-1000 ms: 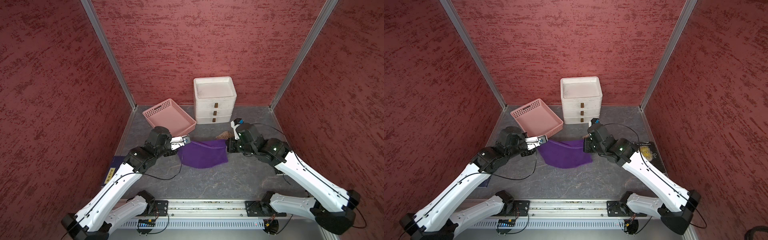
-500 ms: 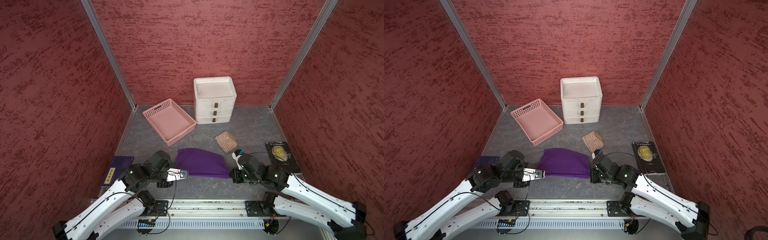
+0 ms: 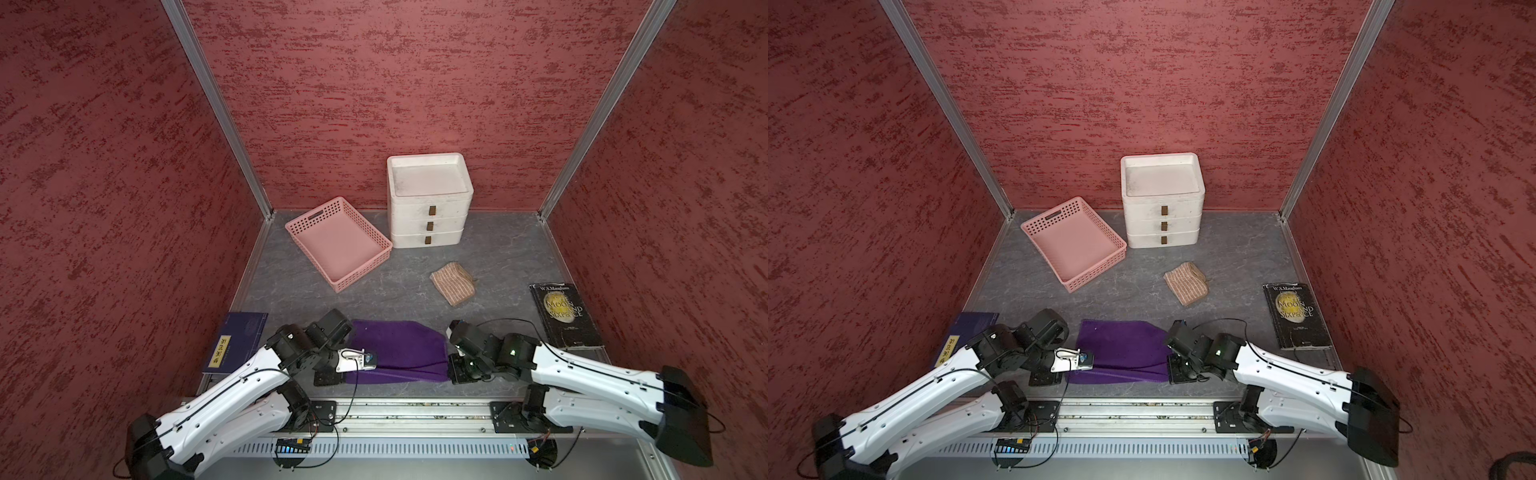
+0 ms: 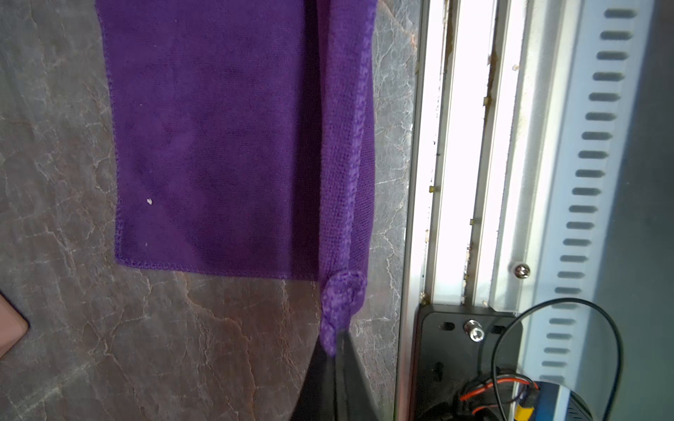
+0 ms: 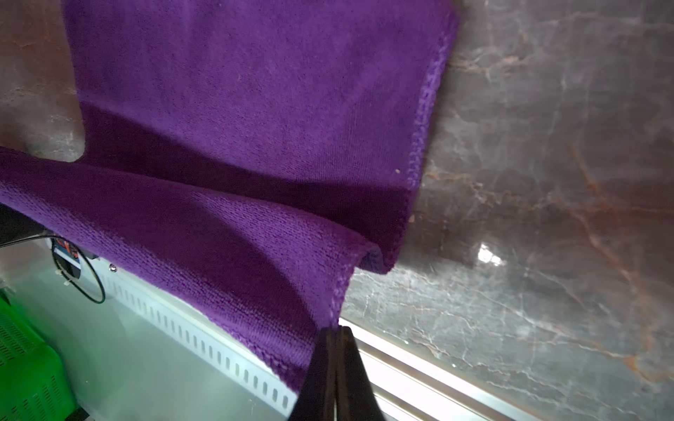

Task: Fold the square dishcloth
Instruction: Fold the cleaning item at the center of the board.

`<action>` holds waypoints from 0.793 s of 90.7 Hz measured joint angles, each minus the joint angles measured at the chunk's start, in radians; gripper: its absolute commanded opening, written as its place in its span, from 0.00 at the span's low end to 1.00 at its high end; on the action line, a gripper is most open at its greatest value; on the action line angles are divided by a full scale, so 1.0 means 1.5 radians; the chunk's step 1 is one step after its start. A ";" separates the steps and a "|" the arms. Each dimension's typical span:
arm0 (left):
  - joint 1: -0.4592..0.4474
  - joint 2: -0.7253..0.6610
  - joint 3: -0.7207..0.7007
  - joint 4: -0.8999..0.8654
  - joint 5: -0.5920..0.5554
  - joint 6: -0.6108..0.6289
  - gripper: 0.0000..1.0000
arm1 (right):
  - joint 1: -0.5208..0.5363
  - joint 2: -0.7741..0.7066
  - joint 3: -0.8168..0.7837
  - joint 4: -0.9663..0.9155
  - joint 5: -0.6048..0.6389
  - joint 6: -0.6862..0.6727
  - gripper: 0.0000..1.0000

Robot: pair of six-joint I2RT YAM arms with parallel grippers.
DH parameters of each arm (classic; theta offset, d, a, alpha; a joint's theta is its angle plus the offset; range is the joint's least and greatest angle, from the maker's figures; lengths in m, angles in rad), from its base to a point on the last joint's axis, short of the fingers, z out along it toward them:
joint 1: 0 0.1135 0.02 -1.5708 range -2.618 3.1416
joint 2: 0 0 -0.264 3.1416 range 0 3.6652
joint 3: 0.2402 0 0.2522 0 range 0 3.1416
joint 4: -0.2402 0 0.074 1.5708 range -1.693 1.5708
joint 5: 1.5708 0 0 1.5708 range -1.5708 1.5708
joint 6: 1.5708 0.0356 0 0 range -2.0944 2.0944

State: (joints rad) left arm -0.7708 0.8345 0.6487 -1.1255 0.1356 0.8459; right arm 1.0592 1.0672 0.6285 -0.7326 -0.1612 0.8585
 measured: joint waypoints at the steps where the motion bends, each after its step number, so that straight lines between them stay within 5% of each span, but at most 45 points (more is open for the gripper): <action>1: 0.001 0.002 -0.004 0.004 -0.002 0.000 0.00 | 0.000 0.005 0.003 0.000 0.000 0.000 0.00; 62: 0.157 0.158 -0.037 0.223 -0.022 0.052 0.07 | -0.161 0.188 0.112 0.033 0.006 -0.086 0.02; 66: 0.160 0.178 -0.037 0.244 -0.023 0.053 0.18 | -0.170 0.198 0.115 0.035 0.006 -0.090 0.12; 72: 0.164 0.206 -0.037 0.278 -0.032 0.051 0.40 | -0.183 0.209 0.123 0.037 0.012 -0.096 0.41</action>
State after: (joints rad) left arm -0.5251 1.1439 0.5930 -0.7090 0.0883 0.9222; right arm 0.7841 1.3811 0.8131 -0.6777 -0.1436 0.7143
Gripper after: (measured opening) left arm 0.248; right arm 0.208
